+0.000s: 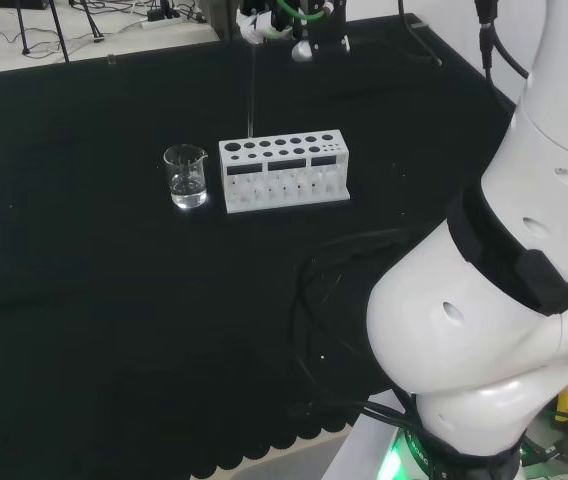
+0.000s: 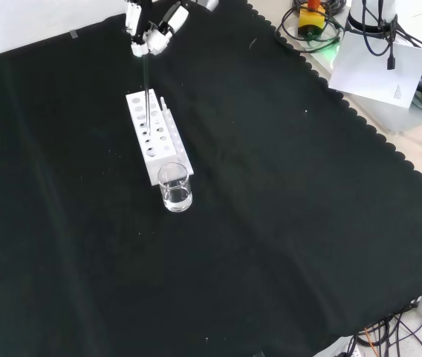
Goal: Put the glass rod back on the white test tube rack.
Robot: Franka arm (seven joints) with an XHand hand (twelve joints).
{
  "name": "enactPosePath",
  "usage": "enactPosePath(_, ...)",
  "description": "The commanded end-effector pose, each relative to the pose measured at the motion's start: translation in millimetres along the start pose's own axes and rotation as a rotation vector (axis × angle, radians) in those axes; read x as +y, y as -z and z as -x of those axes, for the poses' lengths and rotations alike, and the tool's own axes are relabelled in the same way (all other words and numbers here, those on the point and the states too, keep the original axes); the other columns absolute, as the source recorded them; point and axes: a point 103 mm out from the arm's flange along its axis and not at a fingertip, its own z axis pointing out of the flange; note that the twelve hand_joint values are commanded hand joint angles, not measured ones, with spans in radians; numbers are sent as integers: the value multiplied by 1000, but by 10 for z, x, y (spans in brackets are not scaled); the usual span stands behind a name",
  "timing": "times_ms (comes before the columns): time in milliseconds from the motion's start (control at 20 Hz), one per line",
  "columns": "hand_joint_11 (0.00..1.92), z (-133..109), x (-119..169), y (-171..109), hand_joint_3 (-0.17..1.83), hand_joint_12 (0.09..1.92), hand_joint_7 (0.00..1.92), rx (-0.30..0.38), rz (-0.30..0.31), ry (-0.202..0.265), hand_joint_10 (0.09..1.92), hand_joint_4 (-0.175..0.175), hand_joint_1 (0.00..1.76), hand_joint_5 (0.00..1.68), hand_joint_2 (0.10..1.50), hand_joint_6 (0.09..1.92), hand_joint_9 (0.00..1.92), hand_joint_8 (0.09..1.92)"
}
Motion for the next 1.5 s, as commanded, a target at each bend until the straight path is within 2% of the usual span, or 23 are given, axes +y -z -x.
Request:
enactPosePath(50, 1640, 14, 39, -66, -175, 656, 1253, 8, -7, -4, 860, -175, 1316, 1200, 1096, 406, 1600, 865)
enactPosePath(450, 1640, 99, 52, -146, -175, 656, 1252, 15, -22, -16, 860, -175, 1316, 1201, 1096, 404, 1600, 866)
enactPosePath(1500, 1640, 93, 111, -699, -175, 656, 1253, 38, -99, -20, 859, -175, 1316, 1201, 1096, 404, 1601, 864)
